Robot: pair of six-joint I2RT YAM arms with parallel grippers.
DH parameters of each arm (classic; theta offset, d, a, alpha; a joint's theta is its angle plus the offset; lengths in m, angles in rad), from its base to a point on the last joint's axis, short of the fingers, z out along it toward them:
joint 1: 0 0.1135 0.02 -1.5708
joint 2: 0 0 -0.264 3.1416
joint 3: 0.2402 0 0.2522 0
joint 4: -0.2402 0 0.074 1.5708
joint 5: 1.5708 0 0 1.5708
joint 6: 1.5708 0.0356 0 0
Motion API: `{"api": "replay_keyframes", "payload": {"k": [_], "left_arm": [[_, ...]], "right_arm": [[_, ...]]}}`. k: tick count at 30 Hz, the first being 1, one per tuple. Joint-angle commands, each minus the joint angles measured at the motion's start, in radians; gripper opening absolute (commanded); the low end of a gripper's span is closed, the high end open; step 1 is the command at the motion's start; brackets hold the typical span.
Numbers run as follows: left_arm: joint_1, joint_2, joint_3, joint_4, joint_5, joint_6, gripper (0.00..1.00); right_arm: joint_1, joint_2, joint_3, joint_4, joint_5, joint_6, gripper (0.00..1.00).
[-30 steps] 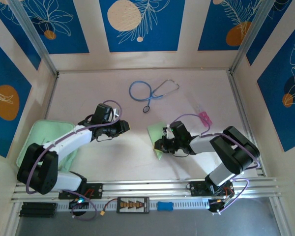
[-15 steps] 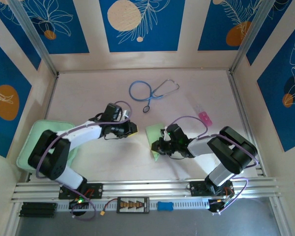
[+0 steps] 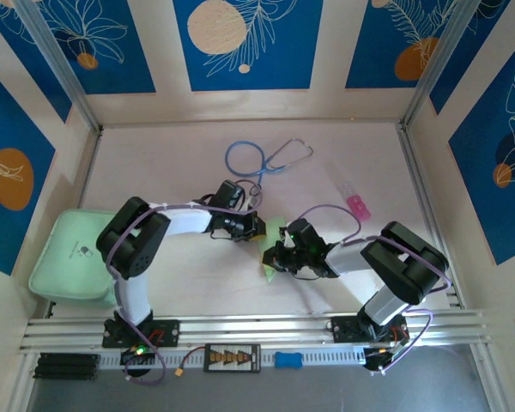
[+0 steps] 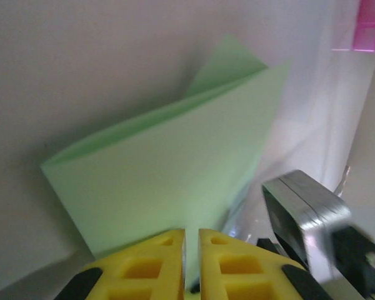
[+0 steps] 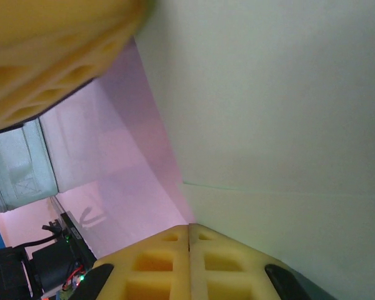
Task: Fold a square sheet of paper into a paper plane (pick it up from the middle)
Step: Move the paper to the center of the table.
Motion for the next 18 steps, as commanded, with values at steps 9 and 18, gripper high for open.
{"api": "replay_keyframes", "payload": {"k": [9,18], "left_arm": [[-0.007,0.11,-0.005,-0.059,-0.046,0.026,0.09],[-0.006,0.113,-0.031,-0.075,-0.058,0.057,0.09]], "right_arm": [[0.052,-0.016,-0.029,-0.137,0.079,0.096,0.07],[0.061,-0.158,0.027,-0.265,0.093,0.026,0.12]]}}
